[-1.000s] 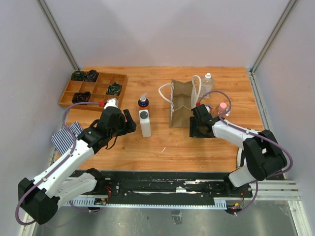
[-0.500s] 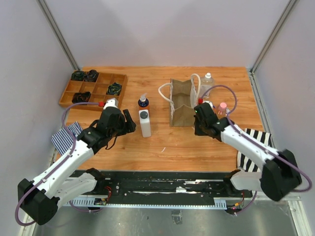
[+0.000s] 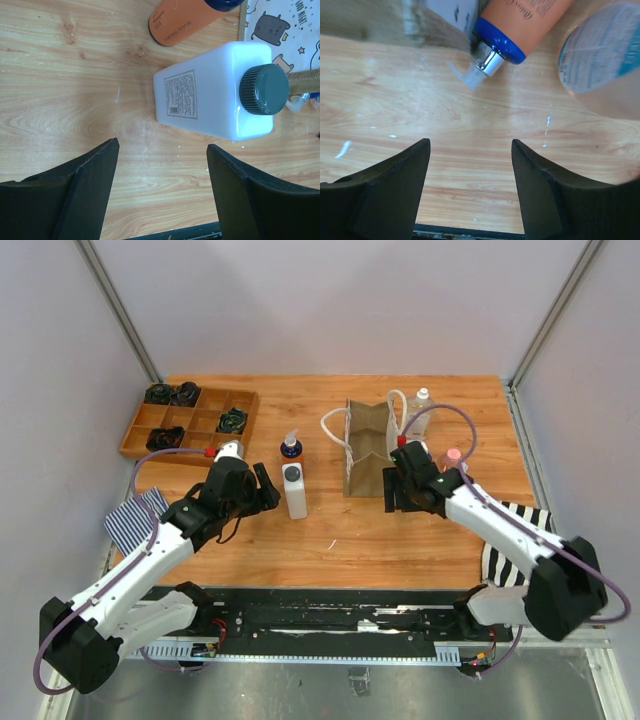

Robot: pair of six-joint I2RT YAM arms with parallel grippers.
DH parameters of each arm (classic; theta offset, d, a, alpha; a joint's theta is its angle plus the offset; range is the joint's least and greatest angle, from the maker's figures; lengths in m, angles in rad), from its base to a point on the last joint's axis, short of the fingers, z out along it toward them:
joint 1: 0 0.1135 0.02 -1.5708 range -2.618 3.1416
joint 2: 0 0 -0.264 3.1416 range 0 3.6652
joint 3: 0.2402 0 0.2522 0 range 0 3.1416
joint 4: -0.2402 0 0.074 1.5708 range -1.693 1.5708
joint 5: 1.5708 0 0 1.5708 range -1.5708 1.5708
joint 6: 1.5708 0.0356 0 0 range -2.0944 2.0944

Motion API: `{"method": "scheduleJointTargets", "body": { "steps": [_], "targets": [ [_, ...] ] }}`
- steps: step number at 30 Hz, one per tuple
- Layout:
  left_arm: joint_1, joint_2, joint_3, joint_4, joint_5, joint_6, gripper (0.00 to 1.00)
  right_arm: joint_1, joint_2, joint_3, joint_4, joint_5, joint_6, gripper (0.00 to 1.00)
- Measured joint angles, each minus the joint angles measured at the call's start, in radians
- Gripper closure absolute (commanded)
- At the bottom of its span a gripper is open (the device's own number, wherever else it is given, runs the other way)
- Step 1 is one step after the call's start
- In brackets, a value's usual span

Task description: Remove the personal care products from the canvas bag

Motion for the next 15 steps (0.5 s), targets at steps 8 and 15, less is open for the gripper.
{"method": "scheduleJointTargets", "body": {
  "steps": [8,15],
  "targets": [
    [0.000,-0.020,-0.002,-0.002,-0.007,0.000,0.24,0.000,0.254,0.011,0.036,0.004,0.050,0.34],
    [0.000,-0.023,-0.002,-0.010,-0.013,0.001,0.24,0.000,0.336,0.012,0.158,0.041,0.156,0.43]
  ]
}}
